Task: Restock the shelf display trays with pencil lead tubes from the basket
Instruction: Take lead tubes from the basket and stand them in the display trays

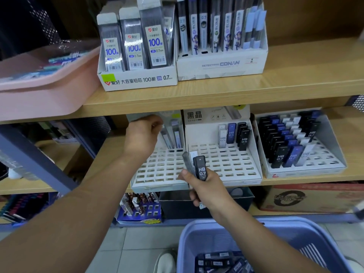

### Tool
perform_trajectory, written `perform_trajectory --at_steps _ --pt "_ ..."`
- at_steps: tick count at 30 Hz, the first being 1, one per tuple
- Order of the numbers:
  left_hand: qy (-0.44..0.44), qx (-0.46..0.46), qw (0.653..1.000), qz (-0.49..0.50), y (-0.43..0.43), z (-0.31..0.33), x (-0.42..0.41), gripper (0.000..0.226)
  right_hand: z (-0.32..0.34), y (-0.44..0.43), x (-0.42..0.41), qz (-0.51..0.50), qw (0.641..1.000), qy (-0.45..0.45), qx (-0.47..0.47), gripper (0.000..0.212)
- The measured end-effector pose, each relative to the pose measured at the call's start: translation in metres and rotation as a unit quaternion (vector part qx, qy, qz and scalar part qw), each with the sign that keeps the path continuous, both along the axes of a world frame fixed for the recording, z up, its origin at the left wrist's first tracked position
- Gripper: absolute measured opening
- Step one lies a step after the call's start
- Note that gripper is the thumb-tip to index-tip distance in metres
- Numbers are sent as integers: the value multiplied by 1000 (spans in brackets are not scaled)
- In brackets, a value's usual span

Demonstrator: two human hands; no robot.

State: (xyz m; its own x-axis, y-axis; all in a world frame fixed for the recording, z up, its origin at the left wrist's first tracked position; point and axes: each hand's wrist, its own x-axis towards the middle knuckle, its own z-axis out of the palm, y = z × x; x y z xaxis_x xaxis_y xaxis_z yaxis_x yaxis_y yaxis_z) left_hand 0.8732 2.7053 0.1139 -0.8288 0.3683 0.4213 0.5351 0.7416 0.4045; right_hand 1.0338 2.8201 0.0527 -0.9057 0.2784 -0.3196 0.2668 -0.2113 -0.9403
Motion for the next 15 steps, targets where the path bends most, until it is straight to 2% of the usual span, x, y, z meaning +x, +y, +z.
perform_trajectory --at_steps 6,10,15 --pt "9 -26 999 -25 -5 0 4 27 3 1 -1 -27 994 -25 -104 19" --pt "48 -79 993 -76 -2 1 9 30 5 0 -3 -23 995 -22 -96 12" --pt "29 -102 993 -43 2 2 9 44 9 0 1 -21 989 -33 -141 15"
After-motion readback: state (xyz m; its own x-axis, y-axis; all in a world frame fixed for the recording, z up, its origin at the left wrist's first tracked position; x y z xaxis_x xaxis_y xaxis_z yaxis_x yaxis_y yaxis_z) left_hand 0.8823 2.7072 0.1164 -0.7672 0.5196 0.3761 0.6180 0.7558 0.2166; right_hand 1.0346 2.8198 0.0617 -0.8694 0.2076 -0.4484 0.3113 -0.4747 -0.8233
